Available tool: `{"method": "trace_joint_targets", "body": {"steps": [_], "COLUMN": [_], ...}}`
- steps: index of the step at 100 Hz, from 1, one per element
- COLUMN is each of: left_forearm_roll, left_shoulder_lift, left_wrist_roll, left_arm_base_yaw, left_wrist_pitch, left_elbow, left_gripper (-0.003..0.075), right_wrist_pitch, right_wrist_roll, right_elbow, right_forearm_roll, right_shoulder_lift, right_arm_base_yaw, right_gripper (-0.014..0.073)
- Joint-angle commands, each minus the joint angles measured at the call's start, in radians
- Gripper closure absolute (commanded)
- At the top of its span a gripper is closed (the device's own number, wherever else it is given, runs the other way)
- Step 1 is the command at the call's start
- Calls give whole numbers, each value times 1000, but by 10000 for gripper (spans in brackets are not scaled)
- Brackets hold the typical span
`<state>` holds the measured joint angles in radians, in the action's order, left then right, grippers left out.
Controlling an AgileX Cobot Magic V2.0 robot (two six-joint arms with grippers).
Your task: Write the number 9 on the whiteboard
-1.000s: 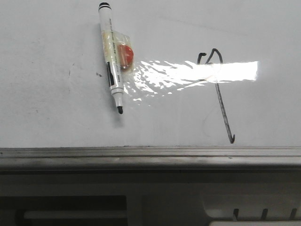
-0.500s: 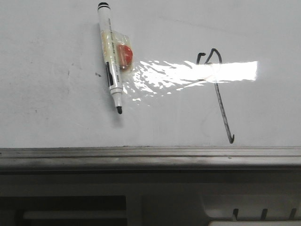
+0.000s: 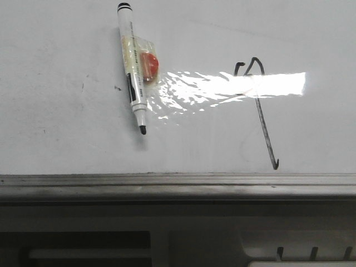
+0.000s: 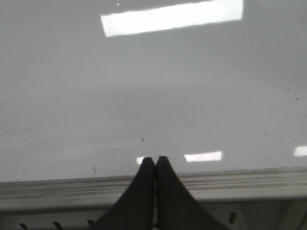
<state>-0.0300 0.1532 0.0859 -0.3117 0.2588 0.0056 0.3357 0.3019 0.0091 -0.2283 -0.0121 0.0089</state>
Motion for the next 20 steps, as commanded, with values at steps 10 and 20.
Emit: {"method": "trace_joint_targets", "body": {"steps": [10,20], "left_forearm_roll": [-1,-2], "left_shoulder_lift": [8,8], "left_wrist_roll": [-8,-8], "left_arm_base_yaw": [2,2], "left_wrist_pitch": [-74,-74], "left_elbow": [40,40], "left_gripper": [741,740], "right_wrist_pitch": [-20,-20], "right_wrist_roll": [2,2], "right_elbow": [27,27], "right_forearm_roll": [-16,-16], "right_shoulder_lift": [-13,-13], "right_arm_base_yaw": [-7,-7], "right_gripper": [663,663]}}
